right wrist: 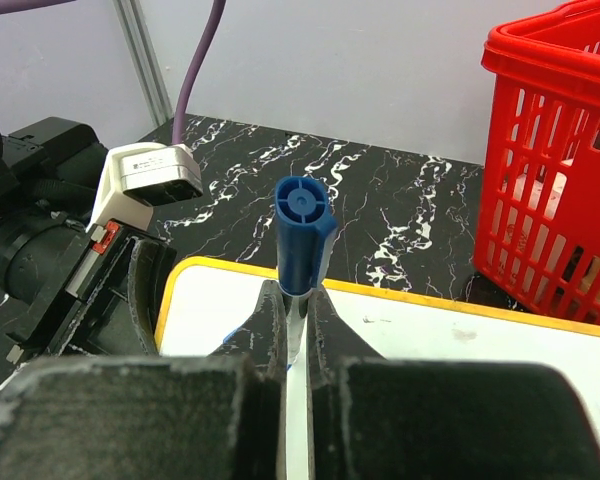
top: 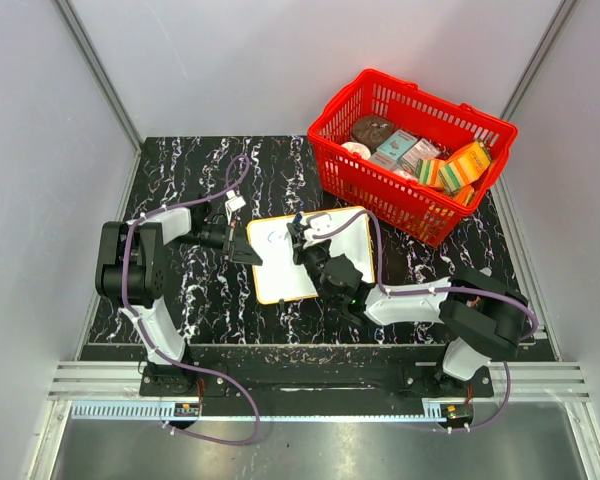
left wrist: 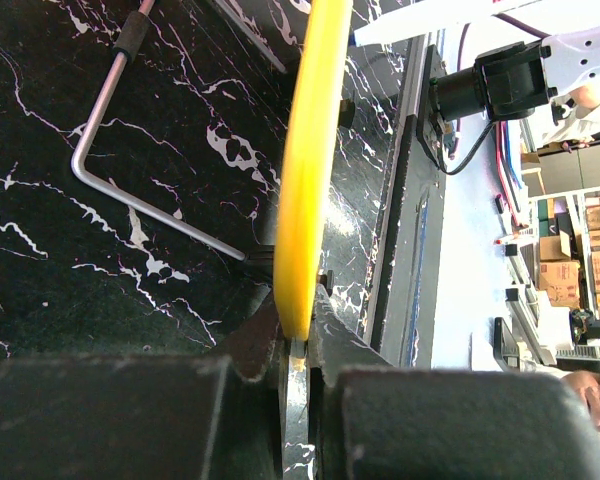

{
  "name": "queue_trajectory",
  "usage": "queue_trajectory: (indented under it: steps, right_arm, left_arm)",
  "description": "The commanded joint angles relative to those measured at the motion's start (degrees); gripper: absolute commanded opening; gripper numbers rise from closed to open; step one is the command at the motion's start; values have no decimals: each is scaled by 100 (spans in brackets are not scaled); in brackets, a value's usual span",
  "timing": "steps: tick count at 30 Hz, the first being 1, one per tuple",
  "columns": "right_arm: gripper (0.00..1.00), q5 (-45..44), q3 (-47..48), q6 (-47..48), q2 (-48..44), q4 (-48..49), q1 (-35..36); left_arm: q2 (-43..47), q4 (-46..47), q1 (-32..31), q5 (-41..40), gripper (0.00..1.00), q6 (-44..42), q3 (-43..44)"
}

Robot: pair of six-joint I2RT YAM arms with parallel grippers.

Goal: Write a sentence on the whiteboard

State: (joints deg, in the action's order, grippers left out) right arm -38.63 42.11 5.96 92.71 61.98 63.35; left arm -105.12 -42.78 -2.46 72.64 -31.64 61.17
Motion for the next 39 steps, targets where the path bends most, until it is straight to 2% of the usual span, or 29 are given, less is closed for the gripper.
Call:
queue_trajectory:
  steps: [1,12,18,25,39]
  right_arm:
    - [0,-233,245,108,116,219,-51]
    - [0,39,307,2,90,122,-51]
    - [0,128,-123,-86,-463,324,-51]
    - [0,49,-493,-86,-1184,69,-51]
    - [0,374,-642,-507,-1536,-449,-350]
  left_arm:
    - [-79,-2,-62,-734,0,-290,88]
    - [-88,-2,-62,-734,0,-282,88]
    - [-79,-2,-62,-734,0,-290,88]
    - [-88,-2,-62,-743,0,-281,97]
    - [-96,-2,-62,-743,0,-273,106]
